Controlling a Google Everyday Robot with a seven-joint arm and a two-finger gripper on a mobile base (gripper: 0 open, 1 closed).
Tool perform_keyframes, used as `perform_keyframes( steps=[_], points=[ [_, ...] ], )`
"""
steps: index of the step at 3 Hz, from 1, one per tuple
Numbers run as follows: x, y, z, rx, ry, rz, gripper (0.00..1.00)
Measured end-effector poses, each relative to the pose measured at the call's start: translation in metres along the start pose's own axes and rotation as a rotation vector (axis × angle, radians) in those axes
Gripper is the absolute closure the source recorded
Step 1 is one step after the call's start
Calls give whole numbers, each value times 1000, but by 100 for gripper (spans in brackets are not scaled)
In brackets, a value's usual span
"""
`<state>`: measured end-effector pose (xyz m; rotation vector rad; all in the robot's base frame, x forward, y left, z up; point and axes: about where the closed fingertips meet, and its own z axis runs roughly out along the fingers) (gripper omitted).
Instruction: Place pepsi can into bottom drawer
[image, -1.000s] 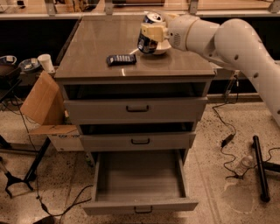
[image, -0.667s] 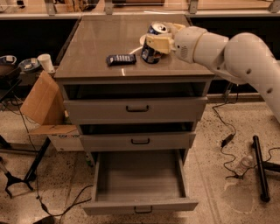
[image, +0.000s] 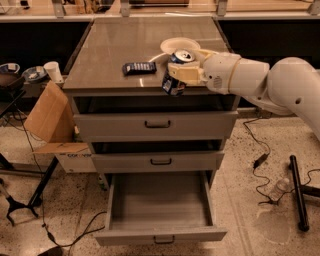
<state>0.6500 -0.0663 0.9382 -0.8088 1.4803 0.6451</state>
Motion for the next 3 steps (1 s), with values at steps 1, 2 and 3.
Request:
perform_keyframes(
  steps=[1,2,3],
  points=[
    [0,0,0,0,0,0,100],
    [-6,3,6,-14,-18,-16,100],
    [-1,16,9,-46,-59,-32,100]
  ],
)
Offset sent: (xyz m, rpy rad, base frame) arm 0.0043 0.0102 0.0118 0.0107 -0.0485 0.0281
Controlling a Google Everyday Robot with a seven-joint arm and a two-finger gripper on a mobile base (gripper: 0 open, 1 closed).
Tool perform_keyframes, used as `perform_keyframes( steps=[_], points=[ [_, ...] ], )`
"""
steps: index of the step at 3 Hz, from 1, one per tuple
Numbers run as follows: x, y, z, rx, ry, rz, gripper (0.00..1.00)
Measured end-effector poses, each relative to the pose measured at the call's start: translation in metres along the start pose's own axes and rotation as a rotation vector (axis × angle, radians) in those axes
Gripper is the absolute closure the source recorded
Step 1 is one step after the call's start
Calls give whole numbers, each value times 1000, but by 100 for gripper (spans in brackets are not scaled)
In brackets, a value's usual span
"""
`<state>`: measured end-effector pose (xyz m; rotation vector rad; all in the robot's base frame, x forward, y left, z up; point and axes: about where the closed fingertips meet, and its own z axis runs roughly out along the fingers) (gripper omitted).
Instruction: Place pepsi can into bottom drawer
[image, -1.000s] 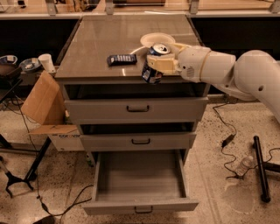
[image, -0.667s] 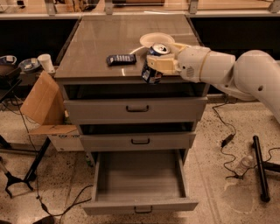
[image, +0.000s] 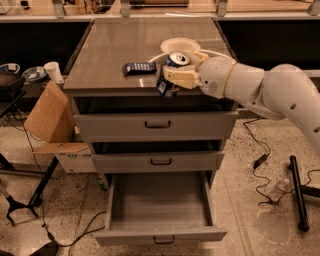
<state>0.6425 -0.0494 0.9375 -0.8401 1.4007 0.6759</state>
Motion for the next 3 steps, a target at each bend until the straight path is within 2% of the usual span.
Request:
perform_keyframes(
  steps=[1,2,3],
  points=[
    [20,28,5,-39,-46,-17,100],
    [56,62,15,-95,-74,-30,100],
    [107,88,25,-154,-75,-9,100]
  ],
)
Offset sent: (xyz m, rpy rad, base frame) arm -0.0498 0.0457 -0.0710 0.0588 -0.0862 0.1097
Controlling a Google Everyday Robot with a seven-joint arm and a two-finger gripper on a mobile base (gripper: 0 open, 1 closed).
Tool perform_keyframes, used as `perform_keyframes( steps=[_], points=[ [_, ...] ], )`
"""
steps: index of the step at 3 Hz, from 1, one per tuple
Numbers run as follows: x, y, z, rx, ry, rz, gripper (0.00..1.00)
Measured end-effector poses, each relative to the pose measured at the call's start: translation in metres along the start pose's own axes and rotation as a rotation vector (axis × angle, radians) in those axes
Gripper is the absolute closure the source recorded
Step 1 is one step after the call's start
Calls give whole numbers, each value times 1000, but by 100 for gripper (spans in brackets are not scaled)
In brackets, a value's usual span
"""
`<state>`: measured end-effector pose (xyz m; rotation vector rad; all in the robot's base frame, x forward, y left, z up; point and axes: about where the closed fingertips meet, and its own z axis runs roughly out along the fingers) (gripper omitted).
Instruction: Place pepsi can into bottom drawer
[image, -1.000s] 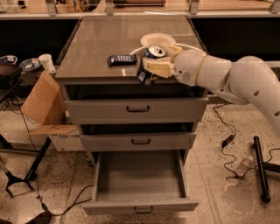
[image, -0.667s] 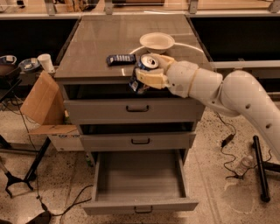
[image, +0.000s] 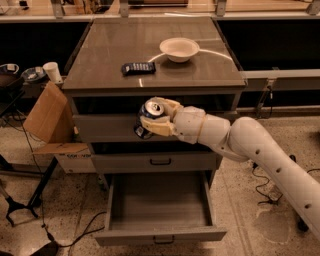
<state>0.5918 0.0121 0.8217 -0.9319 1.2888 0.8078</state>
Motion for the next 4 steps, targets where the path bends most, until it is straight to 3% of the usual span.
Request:
perform_keyframes(
  steps=[2,4],
  points=[
    [110,41,30,-91,20,2,100],
    [190,75,47,-77,121,-20,100]
  ],
)
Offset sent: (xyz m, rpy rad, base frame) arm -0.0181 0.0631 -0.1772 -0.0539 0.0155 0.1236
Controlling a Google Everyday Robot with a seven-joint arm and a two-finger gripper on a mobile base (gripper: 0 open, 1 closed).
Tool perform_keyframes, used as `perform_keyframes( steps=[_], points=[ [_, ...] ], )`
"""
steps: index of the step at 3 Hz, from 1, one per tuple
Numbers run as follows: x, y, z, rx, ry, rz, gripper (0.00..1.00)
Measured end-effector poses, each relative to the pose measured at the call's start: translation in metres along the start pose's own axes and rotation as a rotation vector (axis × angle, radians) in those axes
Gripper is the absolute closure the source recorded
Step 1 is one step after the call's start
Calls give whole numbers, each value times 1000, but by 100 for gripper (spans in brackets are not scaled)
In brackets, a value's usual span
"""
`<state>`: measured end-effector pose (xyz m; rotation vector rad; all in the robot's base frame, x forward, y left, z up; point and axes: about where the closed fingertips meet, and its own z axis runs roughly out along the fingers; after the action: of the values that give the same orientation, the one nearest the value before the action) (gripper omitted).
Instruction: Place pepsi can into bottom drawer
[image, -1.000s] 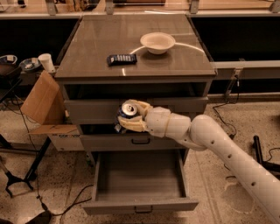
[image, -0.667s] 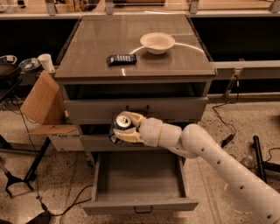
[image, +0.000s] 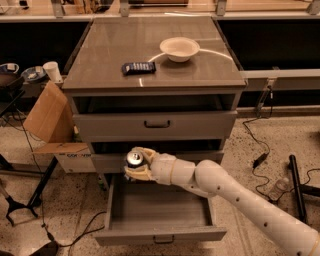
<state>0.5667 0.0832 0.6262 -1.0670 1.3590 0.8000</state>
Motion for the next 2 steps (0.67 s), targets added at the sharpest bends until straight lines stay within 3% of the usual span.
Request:
perform_keyframes(
  steps=[1,2],
  points=[
    [27,15,17,8,51,6,100],
    [7,-8,0,81,32,22,81]
  ],
)
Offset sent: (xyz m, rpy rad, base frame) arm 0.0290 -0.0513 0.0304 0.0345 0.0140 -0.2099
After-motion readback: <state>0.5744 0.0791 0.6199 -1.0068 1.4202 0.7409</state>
